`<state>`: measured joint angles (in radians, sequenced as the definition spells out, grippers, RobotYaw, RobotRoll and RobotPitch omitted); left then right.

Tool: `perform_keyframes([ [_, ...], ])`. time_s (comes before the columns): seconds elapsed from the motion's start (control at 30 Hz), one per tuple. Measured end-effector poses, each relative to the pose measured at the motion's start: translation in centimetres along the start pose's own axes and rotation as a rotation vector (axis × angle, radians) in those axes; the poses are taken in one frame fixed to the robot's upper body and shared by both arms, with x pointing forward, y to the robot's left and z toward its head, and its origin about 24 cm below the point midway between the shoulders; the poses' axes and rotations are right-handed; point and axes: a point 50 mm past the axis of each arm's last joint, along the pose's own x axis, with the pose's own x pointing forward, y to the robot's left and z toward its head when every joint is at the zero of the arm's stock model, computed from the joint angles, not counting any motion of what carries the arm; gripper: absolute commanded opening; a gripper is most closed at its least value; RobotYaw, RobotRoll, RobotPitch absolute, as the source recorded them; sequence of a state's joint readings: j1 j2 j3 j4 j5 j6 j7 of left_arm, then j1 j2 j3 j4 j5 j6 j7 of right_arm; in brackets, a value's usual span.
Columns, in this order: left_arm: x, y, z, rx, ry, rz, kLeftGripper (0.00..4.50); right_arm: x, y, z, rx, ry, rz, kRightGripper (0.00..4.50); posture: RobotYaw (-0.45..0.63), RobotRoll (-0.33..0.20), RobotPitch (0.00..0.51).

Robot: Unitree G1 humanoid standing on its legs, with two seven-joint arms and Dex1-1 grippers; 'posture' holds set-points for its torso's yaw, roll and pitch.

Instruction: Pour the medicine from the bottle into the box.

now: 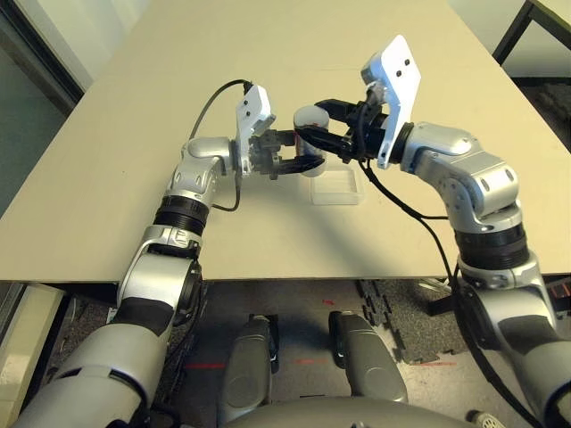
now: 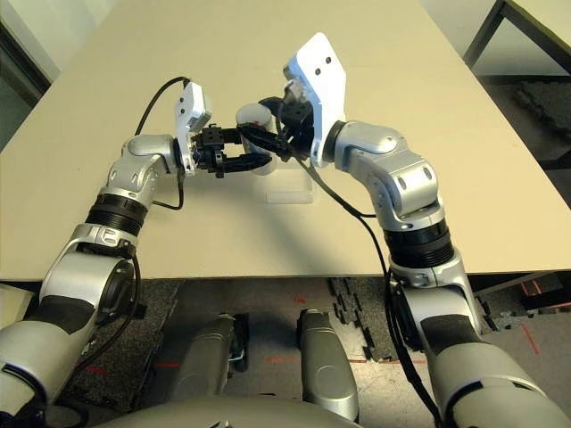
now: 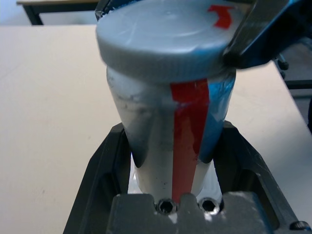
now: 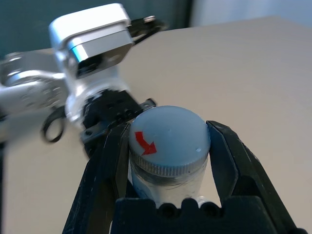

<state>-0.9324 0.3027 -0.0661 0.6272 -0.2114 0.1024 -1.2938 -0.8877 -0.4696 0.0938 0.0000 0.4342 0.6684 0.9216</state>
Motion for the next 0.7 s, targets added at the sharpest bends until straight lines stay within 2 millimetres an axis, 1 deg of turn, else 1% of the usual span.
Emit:
perform_keyframes([
  [0.1,0.2,-0.3,0.9,0.012,-0.015,-0.027,2.62,-0.5,-1.0,0.8,-0.009,-0.012,0.116,2.57,-0.16,0.000,0.155],
  [0.13,0.2,-0.4,1.0,0.011,-0.017,-0.032,2.62,-0.5,-1.3,0.9,-0.009,-0.015,0.142,2.57,-0.14,0.000,0.160],
  [0.17,0.2,-0.5,1.2,0.011,-0.018,-0.035,2.62,-0.5,-1.5,0.9,-0.007,-0.018,0.164,2.57,-0.14,0.000,0.160],
  [0.3,0.2,-1.0,1.1,-0.009,-0.014,-0.037,2.62,-0.4,-2.2,0.6,0.005,-0.029,0.242,2.57,-0.12,0.000,0.159],
  [0.4,0.2,-1.1,1.1,-0.021,-0.007,-0.030,2.62,-0.4,-2.5,0.4,0.017,-0.030,0.262,2.57,-0.12,0.000,0.159],
  [0.47,0.2,-1.1,1.1,-0.023,-0.004,-0.029,2.62,-0.4,-2.5,0.4,0.017,-0.028,0.262,3.29,-0.11,0.000,0.152],
  [0.53,0.3,-1.2,1.2,-0.018,-0.003,-0.034,2.62,-0.4,-2.4,0.4,0.030,-0.020,0.251,3.83,-0.11,0.000,0.147],
  [0.57,0.3,-1.2,1.2,-0.014,-0.003,-0.039,2.62,-0.3,-2.3,0.5,0.035,-0.014,0.234,4.20,-0.11,0.000,0.145],
  [0.6,0.4,-1.3,1.3,-0.008,-0.004,-0.045,2.62,-0.4,-2.2,0.6,0.040,-0.009,0.218,4.47,-0.12,0.000,0.143],
  [0.7,0.5,-1.5,1.5,0.013,-0.006,-0.060,2.62,-1.4,-1.0,0.7,0.050,-0.003,0.171,4.50,-0.12,0.000,0.141],
])
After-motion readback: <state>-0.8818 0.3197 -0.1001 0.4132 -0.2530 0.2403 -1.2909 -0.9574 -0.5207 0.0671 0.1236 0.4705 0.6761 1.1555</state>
